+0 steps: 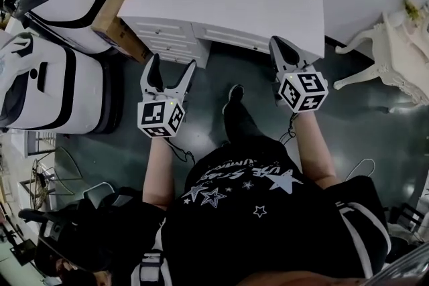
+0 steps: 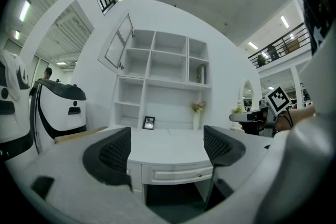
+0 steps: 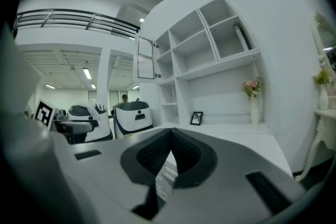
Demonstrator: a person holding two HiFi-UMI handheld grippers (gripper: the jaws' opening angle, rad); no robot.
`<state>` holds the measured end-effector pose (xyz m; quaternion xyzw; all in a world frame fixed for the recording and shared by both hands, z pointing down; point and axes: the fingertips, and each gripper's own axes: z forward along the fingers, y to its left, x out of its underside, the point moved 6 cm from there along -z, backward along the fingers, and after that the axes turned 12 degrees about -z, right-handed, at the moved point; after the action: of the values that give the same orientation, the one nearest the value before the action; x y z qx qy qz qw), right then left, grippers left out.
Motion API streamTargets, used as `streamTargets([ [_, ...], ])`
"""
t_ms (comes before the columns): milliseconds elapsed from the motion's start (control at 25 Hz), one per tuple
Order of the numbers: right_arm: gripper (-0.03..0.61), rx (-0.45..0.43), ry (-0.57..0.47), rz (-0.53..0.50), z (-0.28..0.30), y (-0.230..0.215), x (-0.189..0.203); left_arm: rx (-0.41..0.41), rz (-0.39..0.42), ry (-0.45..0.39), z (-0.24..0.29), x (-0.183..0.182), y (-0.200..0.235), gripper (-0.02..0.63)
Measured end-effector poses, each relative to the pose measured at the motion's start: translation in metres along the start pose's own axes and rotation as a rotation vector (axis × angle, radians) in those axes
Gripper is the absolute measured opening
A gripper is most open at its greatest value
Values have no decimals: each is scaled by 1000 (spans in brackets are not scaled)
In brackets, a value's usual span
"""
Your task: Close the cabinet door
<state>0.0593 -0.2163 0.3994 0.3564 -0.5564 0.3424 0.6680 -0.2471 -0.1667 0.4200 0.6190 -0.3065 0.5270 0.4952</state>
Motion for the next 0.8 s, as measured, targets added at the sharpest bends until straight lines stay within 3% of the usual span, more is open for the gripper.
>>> streamTargets([
  [440,5,-12,-22,34,165,-66,-12,-57,24,-37,126,-55,84,434],
  [800,5,-105,-68,25,309,-106,-47,-133,60,-119,228,-122,145,434],
])
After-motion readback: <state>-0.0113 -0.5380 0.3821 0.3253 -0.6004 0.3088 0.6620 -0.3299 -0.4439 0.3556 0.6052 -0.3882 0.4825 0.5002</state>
